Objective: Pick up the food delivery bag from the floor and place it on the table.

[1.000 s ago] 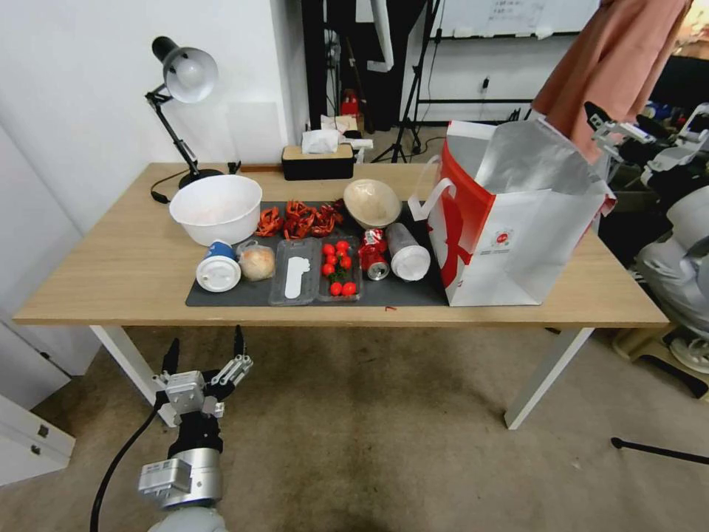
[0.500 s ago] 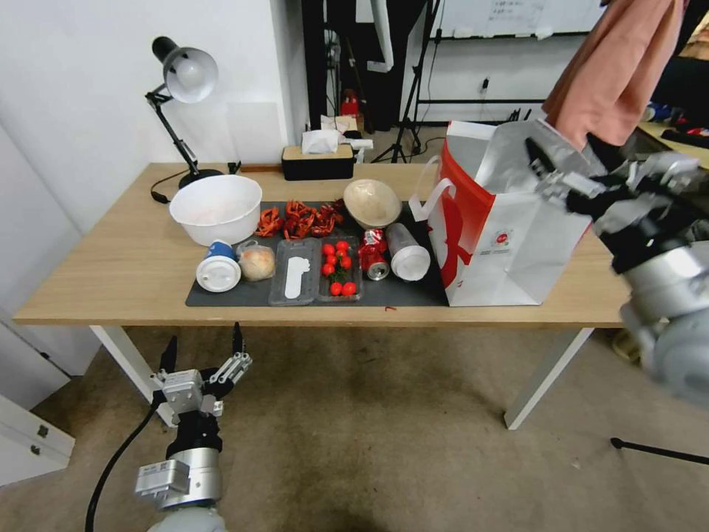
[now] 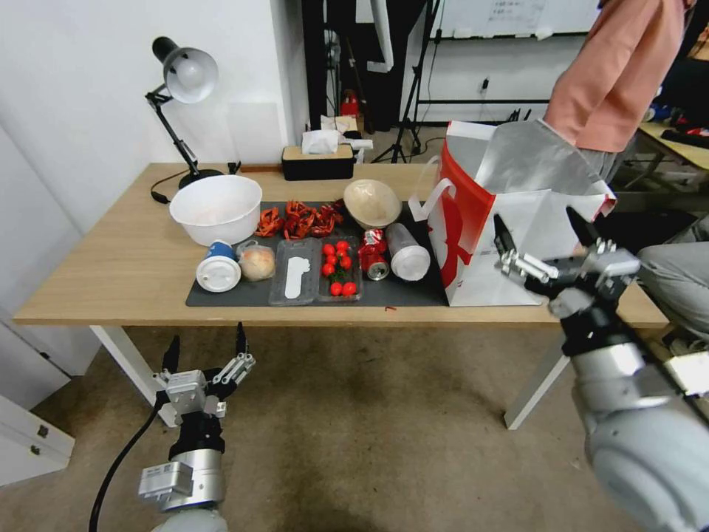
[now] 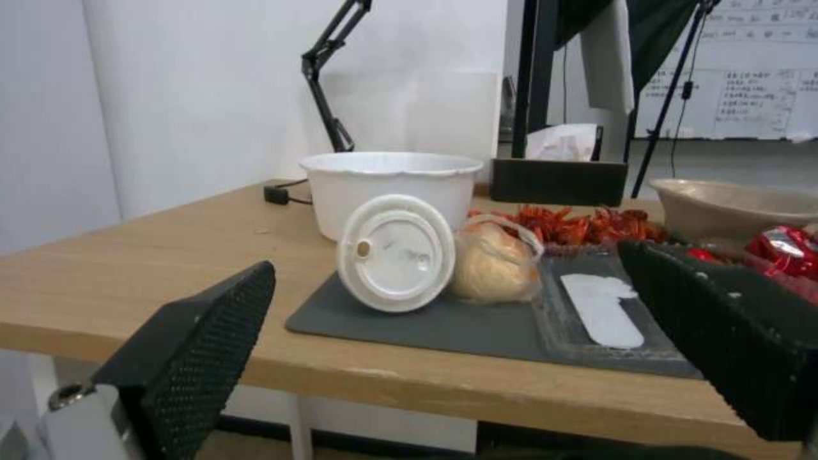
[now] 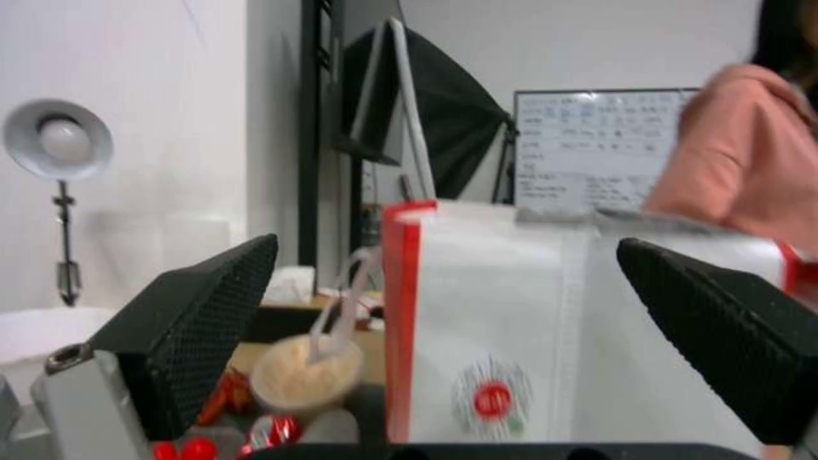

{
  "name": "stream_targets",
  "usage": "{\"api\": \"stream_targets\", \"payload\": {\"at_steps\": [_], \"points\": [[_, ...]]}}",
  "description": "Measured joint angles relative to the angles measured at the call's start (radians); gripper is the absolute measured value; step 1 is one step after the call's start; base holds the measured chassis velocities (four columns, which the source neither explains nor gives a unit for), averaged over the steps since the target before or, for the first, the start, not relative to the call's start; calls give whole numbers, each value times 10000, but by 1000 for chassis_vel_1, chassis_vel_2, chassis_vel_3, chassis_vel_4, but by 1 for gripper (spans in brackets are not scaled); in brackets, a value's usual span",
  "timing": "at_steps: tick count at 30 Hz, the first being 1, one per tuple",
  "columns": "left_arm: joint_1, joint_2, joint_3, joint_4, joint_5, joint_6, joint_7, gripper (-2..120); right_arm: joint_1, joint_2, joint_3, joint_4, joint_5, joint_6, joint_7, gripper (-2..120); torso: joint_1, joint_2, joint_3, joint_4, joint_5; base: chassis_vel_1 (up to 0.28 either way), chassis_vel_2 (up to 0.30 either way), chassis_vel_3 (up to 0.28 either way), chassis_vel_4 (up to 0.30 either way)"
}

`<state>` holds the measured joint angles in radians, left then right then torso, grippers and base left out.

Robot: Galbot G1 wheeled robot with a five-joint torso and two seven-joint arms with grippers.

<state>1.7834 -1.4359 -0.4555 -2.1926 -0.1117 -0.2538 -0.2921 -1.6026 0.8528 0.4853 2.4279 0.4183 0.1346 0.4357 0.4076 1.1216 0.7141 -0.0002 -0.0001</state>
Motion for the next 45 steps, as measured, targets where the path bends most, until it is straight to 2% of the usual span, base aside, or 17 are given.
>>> {"api": "stream_targets", "payload": {"at_steps": [1,4,5,8,13,22,33,45], "points": [[0,0,0,0,0,0,0,100,0,0,0,0,0,0,0,100,0,0,0,0,0,0,0,0,0],[-19,-37,0,29,121,49,82,100,-878,926,-781,-75,-1272,151,733,100,0,0,0,2,0,0,0,0,0],[-19,-37,0,29,121,49,82,100,-878,926,-781,-75,-1272,151,733,100,0,0,0,2,0,0,0,0,0],[-14,-37,-9,29,150,71,159,100,-1420,1604,-1495,-353,-2129,447,1186,100,1,0,0,2,1,0,0,0,0],[-8,-33,-10,32,129,97,202,100,-1713,2200,-2158,-625,-2852,653,1630,100,0,0,0,3,0,0,0,0,0],[-13,-32,9,163,96,104,214,100,-1789,2833,-2846,-1159,-3238,807,1689,100,0,0,0,2,0,0,0,0,0],[-2,8,25,298,87,99,303,100,-1479,3254,-3179,-1964,-3678,1135,1355,100,2,0,1,2,0,0,0,0,0],[7,56,4,379,46,29,369,100,-1304,3030,-2936,-2107,-3838,1328,1114,100,2,-2,1,2,1,0,0,0,0]]}}
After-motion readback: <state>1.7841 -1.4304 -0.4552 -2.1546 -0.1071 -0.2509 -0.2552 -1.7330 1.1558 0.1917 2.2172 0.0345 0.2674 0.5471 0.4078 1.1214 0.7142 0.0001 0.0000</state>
